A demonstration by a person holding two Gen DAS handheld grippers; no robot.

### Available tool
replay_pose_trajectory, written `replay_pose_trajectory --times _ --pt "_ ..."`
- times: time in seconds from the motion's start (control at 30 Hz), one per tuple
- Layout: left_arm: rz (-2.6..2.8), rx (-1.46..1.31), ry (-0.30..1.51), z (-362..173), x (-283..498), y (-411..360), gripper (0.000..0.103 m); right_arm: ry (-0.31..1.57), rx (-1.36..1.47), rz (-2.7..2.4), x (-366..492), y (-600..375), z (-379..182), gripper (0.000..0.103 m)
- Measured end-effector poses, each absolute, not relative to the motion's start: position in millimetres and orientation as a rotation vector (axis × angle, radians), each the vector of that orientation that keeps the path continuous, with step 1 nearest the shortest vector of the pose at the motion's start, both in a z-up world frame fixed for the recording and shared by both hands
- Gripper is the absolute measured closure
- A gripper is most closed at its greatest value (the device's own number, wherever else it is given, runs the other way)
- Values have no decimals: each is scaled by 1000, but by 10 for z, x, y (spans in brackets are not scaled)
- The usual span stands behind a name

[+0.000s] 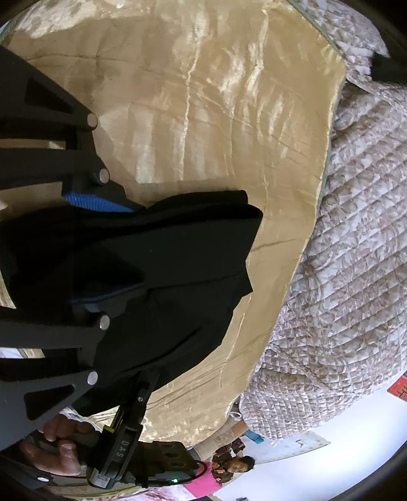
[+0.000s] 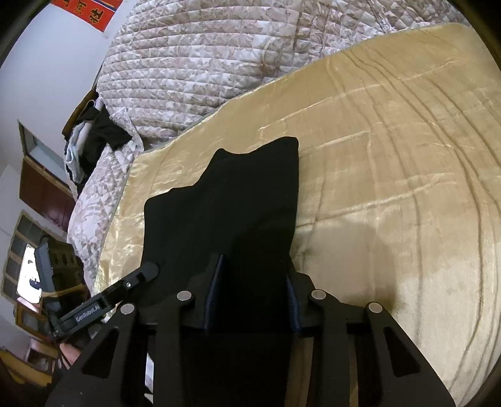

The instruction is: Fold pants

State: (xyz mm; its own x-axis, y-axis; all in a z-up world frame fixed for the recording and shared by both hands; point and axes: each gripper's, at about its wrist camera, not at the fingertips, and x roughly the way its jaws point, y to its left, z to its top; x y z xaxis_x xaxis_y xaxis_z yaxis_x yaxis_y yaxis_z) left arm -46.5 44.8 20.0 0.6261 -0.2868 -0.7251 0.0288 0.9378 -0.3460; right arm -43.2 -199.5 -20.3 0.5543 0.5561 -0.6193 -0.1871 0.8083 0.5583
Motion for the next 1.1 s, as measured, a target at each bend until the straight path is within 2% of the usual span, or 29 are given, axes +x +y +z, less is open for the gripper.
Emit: replay_pose_trajectory --times 0.03,0.13,0.2,0.37,0.7,0.93,1.1 --pt "-187 -308 873 215 -474 435 65 880 461 453 -432 -1989 -198 70" --pt "-190 -282 853 275 -489 390 72 863 467 458 -462 -1988 -150 85" --pt "-192 -274 844 313 -493 371 75 849 450 461 -471 -1954 -103 86" --pt "-201 -263 817 436 -518 343 80 815 457 477 -504 -1933 23 87" --pt "-218 -202 772 755 -345 331 81 747 425 545 -460 -1754 445 87" --pt "-214 -167 738 959 195 505 81 727 385 561 49 -1647 691 87" --pt "-200 -165 728 906 657 683 81 739 402 568 584 -1611 637 87"
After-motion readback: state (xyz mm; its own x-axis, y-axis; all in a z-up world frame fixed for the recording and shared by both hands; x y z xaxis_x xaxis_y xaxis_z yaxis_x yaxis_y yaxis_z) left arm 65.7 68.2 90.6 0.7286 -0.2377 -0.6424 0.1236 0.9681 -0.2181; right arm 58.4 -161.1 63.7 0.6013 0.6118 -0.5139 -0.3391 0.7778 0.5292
